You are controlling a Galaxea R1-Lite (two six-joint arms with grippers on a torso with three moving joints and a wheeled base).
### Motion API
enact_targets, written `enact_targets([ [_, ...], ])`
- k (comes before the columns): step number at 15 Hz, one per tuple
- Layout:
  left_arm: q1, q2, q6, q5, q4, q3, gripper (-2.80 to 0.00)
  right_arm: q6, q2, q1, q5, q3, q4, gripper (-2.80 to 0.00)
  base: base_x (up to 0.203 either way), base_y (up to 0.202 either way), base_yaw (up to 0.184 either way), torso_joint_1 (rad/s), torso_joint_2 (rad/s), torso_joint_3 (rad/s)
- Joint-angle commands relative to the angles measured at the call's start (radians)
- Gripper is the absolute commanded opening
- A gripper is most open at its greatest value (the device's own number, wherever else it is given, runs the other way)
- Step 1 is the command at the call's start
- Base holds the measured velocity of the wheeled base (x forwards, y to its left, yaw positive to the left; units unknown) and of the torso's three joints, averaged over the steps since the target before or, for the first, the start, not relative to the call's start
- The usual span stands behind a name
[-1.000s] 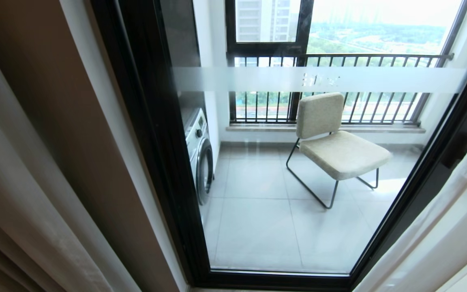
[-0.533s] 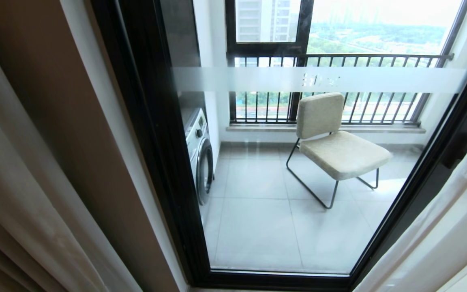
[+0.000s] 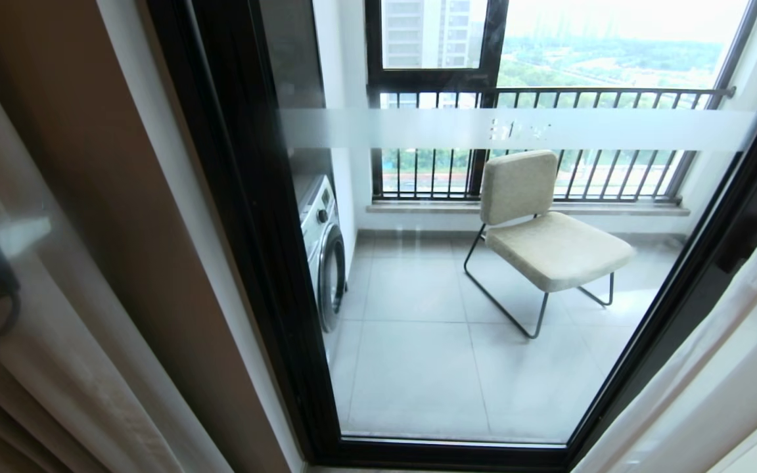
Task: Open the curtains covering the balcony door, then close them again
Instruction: Pull the inner curtains open on both sides
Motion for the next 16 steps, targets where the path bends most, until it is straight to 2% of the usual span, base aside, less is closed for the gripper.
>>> enact_targets([
  [1,-0.049,-0.12,0.002,0.008,0.045,0.098,-2.8,-0.001,0.0,0.0,0.001,0.0,0.0,-2.8,0.0,0.0,0.0,0.0,0.0,0.0],
  [3,-0.17,-0.187,0.006,0.044,0.109,0.171,-2.8,-0.001,0.0,0.0,0.001,0.0,0.0,-2.8,0.0,0.0,0.0,0.0,0.0,0.0],
  [5,-0.291,-0.296,0.007,0.152,0.164,0.258,-2.8,-0.001,0.0,0.0,0.001,0.0,0.0,-2.8,0.0,0.0,0.0,0.0,0.0,0.0],
  [7,-0.344,-0.389,0.008,0.229,0.186,0.377,-2.8,-0.001,0.0,0.0,0.001,0.0,0.0,-2.8,0.0,0.0,0.0,0.0,0.0,0.0],
  [9,-0.355,-0.468,0.001,0.253,0.193,0.459,-2.8,-0.001,0.0,0.0,0.001,0.0,0.0,-2.8,0.0,0.0,0.0,0.0,0.0,0.0],
  [12,-0.352,-0.606,-0.046,0.261,0.194,0.583,-2.8,-0.001,0.0,0.0,0.001,0.0,0.0,-2.8,0.0,0.0,0.0,0.0,0.0,0.0],
  [14,-0.309,-0.667,-0.055,0.256,0.195,0.659,-2.8,-0.001,0.0,0.0,0.001,0.0,0.0,-2.8,0.0,0.0,0.0,0.0,0.0,0.0],
  [16,-0.273,-0.705,-0.06,0.262,0.204,0.668,-2.8,-0.001,0.0,0.0,0.001,0.0,0.0,-2.8,0.0,0.0,0.0,0.0,0.0,0.0],
])
